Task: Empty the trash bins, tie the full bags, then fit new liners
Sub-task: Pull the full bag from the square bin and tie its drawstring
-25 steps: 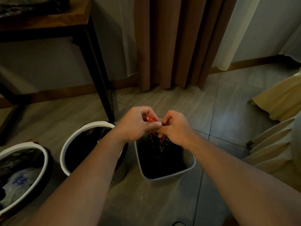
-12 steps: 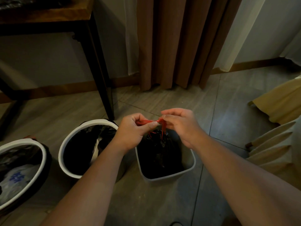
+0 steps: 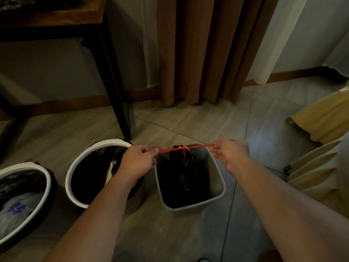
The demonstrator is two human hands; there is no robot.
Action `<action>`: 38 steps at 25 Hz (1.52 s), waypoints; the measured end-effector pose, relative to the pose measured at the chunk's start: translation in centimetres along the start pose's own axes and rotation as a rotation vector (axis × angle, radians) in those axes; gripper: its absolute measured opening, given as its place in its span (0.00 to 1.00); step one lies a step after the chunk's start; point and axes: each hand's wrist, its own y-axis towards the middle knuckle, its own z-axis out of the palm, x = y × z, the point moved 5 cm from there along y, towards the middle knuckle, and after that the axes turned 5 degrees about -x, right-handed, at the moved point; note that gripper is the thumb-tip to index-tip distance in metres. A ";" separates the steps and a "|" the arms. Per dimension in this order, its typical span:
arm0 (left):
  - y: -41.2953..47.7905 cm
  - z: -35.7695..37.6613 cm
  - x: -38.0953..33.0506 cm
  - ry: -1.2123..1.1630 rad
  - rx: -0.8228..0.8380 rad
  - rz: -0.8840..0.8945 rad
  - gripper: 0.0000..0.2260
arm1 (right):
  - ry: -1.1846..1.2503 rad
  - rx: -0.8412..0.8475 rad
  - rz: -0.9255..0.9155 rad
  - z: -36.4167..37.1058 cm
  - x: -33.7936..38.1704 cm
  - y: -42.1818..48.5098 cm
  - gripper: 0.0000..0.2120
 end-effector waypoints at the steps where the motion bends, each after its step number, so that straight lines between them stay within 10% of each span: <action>1: 0.1 -0.3 0.5 -0.043 -0.028 -0.041 0.12 | 0.024 -0.049 0.051 -0.9 -0.7 0.7 0.05; 16: 0.4 -3.3 3.4 0.077 -0.062 -0.180 0.09 | 0.152 -0.254 0.228 -4.6 -1.6 1.5 0.13; 23: -2.0 -0.6 -5.4 -0.217 0.112 0.084 0.08 | -0.238 0.130 -0.528 2.3 5.6 -5.5 0.09; 38: -6.1 4.0 -10.5 -0.403 0.417 0.126 0.14 | -0.225 0.447 -0.645 4.2 6.9 -9.8 0.11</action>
